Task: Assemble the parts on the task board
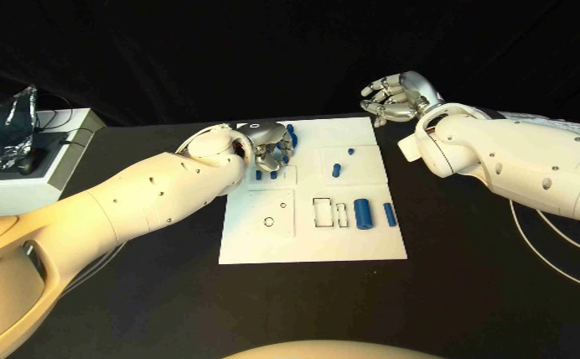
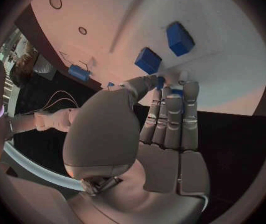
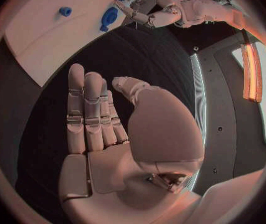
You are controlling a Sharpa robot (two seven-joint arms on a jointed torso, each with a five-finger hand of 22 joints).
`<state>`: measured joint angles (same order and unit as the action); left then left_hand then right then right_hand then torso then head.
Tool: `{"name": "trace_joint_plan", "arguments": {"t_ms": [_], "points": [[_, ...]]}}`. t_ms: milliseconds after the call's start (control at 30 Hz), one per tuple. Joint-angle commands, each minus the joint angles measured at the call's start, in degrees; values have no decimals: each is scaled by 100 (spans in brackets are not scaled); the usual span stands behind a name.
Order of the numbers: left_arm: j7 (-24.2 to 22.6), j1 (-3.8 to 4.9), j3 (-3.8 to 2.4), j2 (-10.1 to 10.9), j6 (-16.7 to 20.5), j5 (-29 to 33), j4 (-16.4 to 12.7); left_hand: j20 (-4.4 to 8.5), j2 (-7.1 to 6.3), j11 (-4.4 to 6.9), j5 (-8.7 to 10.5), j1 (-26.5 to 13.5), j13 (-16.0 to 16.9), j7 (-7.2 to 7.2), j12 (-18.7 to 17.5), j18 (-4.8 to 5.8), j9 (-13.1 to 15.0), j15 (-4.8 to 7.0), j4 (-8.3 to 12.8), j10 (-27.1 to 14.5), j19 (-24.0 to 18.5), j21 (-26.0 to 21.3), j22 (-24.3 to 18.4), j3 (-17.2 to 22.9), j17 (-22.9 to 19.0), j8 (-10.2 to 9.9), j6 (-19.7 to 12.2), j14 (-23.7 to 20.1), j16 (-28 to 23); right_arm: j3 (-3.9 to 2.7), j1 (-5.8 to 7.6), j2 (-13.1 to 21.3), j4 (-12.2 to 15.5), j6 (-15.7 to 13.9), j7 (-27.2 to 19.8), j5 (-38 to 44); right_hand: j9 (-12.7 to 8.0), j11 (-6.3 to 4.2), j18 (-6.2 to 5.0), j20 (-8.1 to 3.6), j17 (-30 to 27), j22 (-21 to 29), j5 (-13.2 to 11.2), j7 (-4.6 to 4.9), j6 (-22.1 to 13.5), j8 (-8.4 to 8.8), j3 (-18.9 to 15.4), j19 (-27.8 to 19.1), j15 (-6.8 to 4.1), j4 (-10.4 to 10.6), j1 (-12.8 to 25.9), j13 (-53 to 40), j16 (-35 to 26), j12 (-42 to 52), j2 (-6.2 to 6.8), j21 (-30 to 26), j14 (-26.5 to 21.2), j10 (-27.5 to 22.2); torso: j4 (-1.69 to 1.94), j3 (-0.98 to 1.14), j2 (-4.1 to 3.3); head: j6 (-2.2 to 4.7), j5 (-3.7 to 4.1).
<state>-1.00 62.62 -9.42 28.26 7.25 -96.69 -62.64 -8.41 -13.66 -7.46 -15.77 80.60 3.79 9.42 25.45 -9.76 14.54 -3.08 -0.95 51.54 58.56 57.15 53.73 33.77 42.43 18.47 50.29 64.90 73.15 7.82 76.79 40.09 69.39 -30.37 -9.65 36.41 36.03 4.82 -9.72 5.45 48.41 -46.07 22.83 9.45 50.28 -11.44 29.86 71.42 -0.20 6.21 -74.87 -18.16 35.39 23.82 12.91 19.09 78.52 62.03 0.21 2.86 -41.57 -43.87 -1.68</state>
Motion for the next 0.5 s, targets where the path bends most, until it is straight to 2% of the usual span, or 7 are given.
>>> {"name": "trace_joint_plan", "arguments": {"t_ms": [33,233,500], "points": [[-11,8,4,-43,-132,-29,20,6,65,25,34,-13,7,34,-50,8,-5,10,5,103,38,55,42,47,10,-42,51,53,57,-3,-2,-3,15,7,-74,58,-8,-17,-54,-3,8,-8,-5,-1,34,19,-23,43,5,-11,44,5,-8,-25,0,32,44,22,-2,-1,-1,-14,-1],[-37,7,13,-66,-114,-17,44,18,93,39,39,2,5,45,-124,15,1,24,21,202,58,107,91,84,9,-56,117,58,89,-3,-2,-10,17,5,-76,58,-8,-17,-54,-3,8,-8,-5,-1,34,19,-23,43,5,-11,44,5,-8,-25,0,32,44,22,-5,-4,1,-35,8],[3,7,19,-65,-180,-12,78,34,127,50,47,21,6,68,-228,37,9,36,48,332,130,225,205,131,85,-78,192,121,160,-3,-2,-9,20,-1,-80,59,-8,-17,-54,-3,8,-8,-5,-1,34,19,-23,43,5,-11,44,5,-8,-25,0,32,44,22,8,-5,5,-49,10]]}}
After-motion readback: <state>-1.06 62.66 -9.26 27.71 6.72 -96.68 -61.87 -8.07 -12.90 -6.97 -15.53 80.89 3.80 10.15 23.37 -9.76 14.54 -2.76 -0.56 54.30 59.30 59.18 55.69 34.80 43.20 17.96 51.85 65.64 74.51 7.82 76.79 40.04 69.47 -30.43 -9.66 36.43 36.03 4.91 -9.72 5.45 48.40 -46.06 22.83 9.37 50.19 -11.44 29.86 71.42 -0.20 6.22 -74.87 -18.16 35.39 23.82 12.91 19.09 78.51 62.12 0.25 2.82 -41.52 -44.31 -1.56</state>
